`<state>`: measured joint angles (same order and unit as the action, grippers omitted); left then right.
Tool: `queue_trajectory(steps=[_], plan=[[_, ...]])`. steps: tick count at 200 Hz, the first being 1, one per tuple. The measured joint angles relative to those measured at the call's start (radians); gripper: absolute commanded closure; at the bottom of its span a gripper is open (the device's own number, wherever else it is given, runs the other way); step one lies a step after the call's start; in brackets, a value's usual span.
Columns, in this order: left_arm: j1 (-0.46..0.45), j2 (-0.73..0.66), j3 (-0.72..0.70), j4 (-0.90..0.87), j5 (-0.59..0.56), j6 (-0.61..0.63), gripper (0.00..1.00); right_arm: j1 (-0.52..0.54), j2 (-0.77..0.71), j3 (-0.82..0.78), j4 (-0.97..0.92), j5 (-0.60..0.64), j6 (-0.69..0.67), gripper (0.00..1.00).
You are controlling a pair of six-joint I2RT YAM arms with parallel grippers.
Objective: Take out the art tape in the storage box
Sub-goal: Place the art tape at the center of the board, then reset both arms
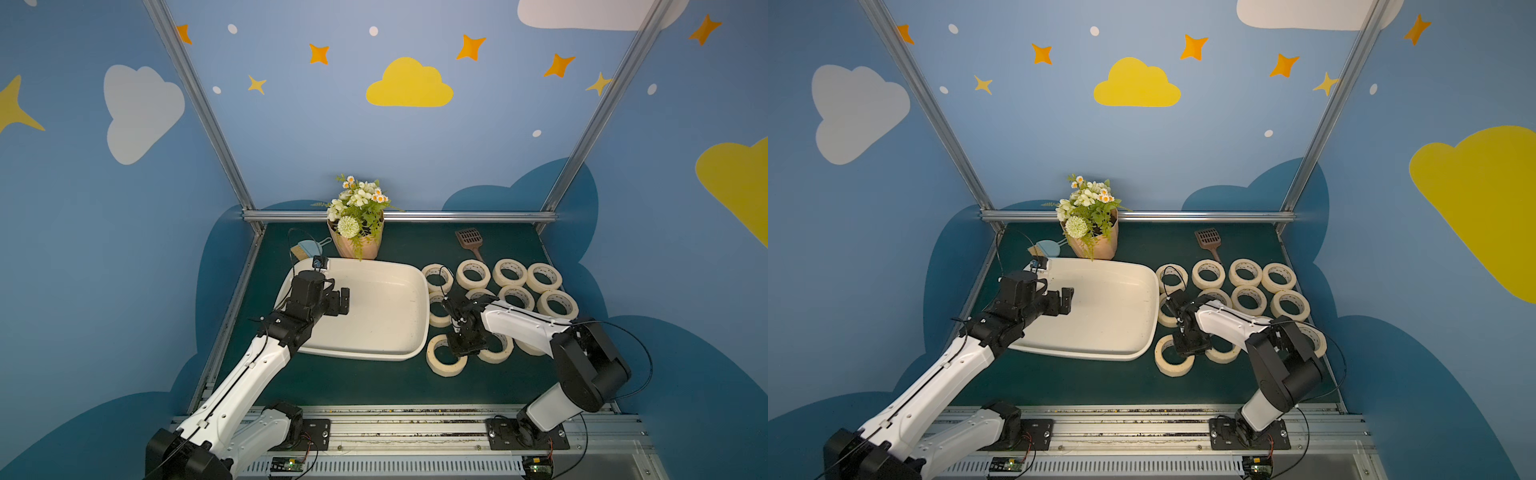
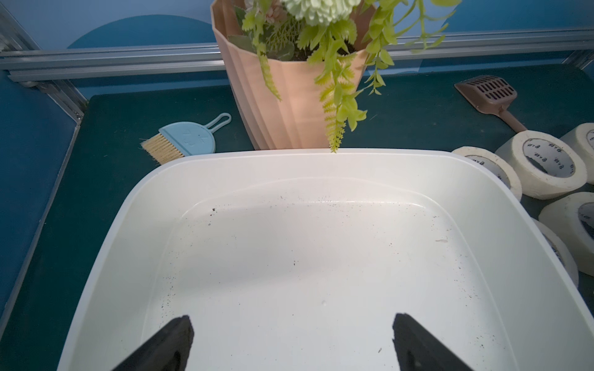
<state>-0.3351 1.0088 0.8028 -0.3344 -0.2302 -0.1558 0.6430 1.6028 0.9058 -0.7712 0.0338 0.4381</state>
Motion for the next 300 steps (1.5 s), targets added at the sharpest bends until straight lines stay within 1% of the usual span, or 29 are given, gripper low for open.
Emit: queue_trajectory(steps=[29, 47, 55, 62, 78, 82, 84, 95, 109, 124, 137, 161, 171, 181, 203, 221, 239, 264, 280, 300], plan=[[0.01, -0.009, -0.014, 0.015, -0.002, 0.012, 0.0, 0.002, -0.011, -0.024, 0.046, 0.025, 0.02, 1.0], [0.012, -0.009, -0.014, 0.029, -0.002, 0.016, 0.0, 0.008, -0.014, -0.029, 0.052, 0.034, 0.037, 0.63], [0.013, -0.009, -0.014, 0.033, -0.002, 0.018, 0.0, 0.01, -0.014, -0.034, 0.061, 0.048, 0.047, 0.49], [0.013, -0.009, -0.014, 0.035, -0.002, 0.019, 0.0, 0.01, -0.012, -0.044, 0.079, 0.066, 0.052, 0.4], [0.013, -0.009, -0.014, 0.038, -0.002, 0.022, 0.0, 0.006, -0.023, -0.048, 0.08, 0.096, 0.05, 0.23], [0.013, -0.009, -0.014, 0.039, -0.003, 0.022, 0.0, 0.006, -0.026, -0.048, 0.084, 0.105, 0.055, 0.14], [0.013, -0.009, -0.014, 0.04, -0.002, 0.023, 0.0, 0.006, -0.027, -0.048, 0.084, 0.108, 0.051, 0.11], [0.014, -0.009, -0.014, 0.042, -0.003, 0.026, 0.0, 0.006, -0.049, -0.048, 0.086, 0.121, 0.055, 0.04], [0.018, -0.009, -0.014, 0.048, -0.003, 0.034, 0.0, 0.003, -0.117, -0.045, 0.077, 0.129, 0.032, 0.02], [0.029, -0.008, -0.016, 0.062, -0.002, 0.043, 0.0, -0.011, -0.243, -0.035, 0.067, 0.134, 0.005, 0.02], [0.05, -0.008, -0.029, 0.095, 0.003, 0.052, 0.0, -0.05, -0.356, -0.012, 0.069, 0.137, -0.031, 0.02], [0.108, 0.017, -0.074, 0.182, 0.032, 0.066, 0.0, -0.17, -0.518, 0.002, 0.134, 0.142, -0.121, 0.02], [0.131, 0.043, -0.097, 0.231, 0.049, 0.078, 0.0, -0.229, -0.549, -0.01, 0.181, 0.135, -0.15, 0.02], [0.148, 0.082, -0.116, 0.277, 0.066, 0.092, 0.0, -0.309, -0.564, -0.038, 0.244, 0.125, -0.168, 0.02], [0.174, 0.178, -0.151, 0.369, 0.103, 0.125, 0.0, -0.469, -0.529, -0.109, 0.366, 0.12, -0.174, 0.02], [0.198, 0.239, -0.165, 0.419, 0.127, 0.143, 0.0, -0.543, -0.458, -0.14, 0.428, 0.167, -0.158, 0.02], [0.23, 0.276, -0.172, 0.481, 0.156, 0.156, 0.0, -0.569, -0.384, -0.173, 0.535, 0.214, -0.156, 0.02], [0.29, 0.348, -0.179, 0.594, 0.194, 0.167, 0.0, -0.591, -0.239, -0.215, 0.705, 0.255, -0.179, 0.02], [0.333, 0.414, -0.18, 0.652, 0.223, 0.167, 0.0, -0.602, -0.161, -0.224, 0.774, 0.257, -0.205, 0.02], [0.373, 0.483, -0.202, 0.723, 0.256, 0.159, 0.0, -0.605, -0.119, -0.225, 0.845, 0.248, -0.257, 0.01]])
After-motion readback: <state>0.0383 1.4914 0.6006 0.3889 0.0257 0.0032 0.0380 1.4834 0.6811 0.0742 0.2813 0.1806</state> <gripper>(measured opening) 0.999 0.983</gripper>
